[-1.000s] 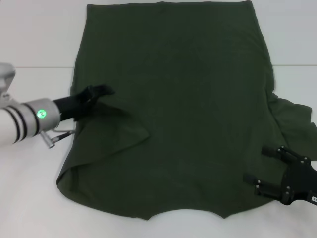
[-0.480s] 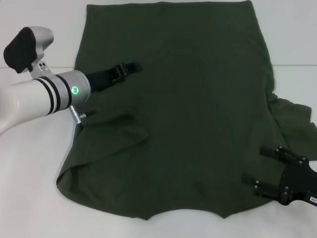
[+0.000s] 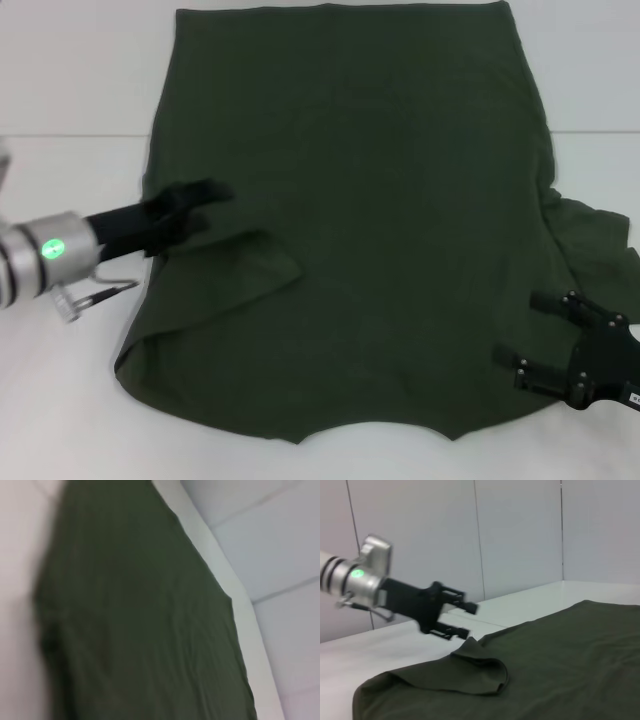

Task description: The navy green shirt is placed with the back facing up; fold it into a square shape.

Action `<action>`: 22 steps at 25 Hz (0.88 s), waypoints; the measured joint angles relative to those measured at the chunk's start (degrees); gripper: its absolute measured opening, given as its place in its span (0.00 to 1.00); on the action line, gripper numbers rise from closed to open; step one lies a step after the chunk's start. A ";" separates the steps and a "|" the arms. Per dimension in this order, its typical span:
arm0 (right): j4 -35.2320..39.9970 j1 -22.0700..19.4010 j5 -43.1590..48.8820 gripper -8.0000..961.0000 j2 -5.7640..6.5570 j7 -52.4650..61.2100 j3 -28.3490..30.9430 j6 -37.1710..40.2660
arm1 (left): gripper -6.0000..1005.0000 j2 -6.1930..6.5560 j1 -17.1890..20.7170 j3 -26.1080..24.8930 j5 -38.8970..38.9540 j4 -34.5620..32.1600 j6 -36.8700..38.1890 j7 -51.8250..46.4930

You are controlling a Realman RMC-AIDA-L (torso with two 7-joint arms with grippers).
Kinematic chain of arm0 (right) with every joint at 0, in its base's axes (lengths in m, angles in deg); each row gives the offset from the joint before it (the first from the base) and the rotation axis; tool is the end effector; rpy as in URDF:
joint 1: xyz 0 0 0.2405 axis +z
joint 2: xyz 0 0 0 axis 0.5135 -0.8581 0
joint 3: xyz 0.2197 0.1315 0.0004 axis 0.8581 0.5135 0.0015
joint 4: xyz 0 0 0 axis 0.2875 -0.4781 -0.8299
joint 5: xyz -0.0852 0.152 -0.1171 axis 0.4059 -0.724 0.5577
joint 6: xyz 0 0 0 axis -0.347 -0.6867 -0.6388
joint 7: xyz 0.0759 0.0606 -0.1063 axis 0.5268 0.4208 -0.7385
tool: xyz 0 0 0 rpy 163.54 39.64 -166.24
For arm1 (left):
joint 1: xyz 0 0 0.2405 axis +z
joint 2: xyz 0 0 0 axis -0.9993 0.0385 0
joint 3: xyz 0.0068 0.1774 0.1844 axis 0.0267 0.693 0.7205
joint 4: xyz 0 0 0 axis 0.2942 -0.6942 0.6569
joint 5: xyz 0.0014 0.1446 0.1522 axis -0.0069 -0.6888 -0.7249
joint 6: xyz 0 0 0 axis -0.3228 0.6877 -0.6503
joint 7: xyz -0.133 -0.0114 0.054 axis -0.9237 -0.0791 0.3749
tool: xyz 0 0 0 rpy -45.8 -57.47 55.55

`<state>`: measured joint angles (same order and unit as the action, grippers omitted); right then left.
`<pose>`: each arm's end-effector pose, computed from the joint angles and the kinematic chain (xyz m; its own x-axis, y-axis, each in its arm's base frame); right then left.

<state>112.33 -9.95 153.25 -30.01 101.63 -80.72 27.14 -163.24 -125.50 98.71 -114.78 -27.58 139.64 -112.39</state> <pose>0.3276 0.2709 -0.0168 0.7735 -0.1815 -0.6073 -0.4872 -0.7831 -0.3865 -0.2882 0.3927 -0.0084 -0.1496 0.7385 0.6575 0.9748 -0.0012 0.2231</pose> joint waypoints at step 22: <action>0.01 0.02 0.00 0.99 -0.03 0.26 0.04 -0.20 | 0.66 -0.18 2.58 -0.33 -0.41 1.33 -9.47 -1.18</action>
<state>112.34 -9.93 153.25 -30.05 101.89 -80.68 26.95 -163.42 -122.92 98.38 -115.19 -26.25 130.17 -113.57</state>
